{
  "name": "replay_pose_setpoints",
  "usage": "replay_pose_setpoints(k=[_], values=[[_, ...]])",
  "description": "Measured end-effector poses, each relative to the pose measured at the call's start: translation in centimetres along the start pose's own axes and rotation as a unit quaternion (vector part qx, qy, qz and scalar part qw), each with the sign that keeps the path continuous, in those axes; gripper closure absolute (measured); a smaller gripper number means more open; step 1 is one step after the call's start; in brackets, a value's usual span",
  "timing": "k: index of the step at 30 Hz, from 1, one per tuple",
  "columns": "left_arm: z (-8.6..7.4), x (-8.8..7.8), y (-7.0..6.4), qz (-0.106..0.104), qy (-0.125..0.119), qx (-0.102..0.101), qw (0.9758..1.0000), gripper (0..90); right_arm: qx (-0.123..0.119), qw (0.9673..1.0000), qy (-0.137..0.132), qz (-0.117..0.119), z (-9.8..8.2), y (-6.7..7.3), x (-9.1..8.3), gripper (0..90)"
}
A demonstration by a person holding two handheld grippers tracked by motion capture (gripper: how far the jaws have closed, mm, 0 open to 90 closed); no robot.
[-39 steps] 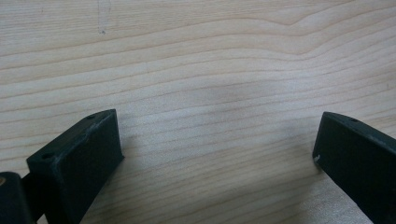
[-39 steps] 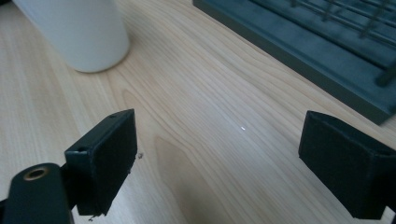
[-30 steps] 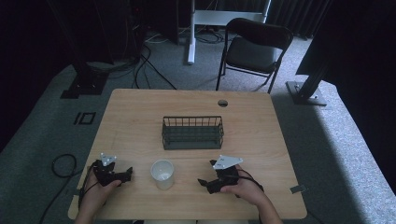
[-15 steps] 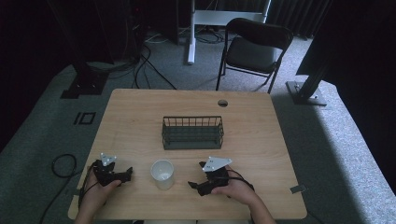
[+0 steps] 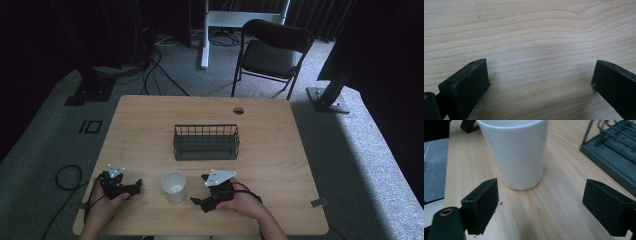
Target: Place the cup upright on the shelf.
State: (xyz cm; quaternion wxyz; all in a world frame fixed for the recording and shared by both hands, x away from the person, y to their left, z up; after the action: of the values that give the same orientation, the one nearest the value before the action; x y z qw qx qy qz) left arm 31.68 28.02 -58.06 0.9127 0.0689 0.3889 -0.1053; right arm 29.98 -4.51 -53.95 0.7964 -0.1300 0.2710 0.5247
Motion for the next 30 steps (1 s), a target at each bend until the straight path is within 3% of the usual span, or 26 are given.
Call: replay_pose_setpoints(k=[16,30], values=[[0.0,0.0,0.0,0.0,0.0,0.0,1.0,1.4,-0.021,0.999,-0.02,0.035,2.3,2.1,2.3,12.9],[0.0,0.0,0.0,0.0,0.0,0.0,1.0,1.5,-0.026,0.9977,-0.05,0.037,3.7,2.0,3.4,12.9]])
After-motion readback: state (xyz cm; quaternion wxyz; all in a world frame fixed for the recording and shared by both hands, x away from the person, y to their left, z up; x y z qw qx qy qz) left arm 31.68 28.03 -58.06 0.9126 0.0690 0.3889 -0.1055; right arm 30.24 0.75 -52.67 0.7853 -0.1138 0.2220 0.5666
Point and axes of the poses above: each handheld gripper's, and its own axes: x roughly forward along the jaws, z roughly out of its top, y roughly to its left, the point moved 4 cm from there along x, roughly forward along the jaws, and after that the axes turned 3 degrees about x, right-handed, at the moved point
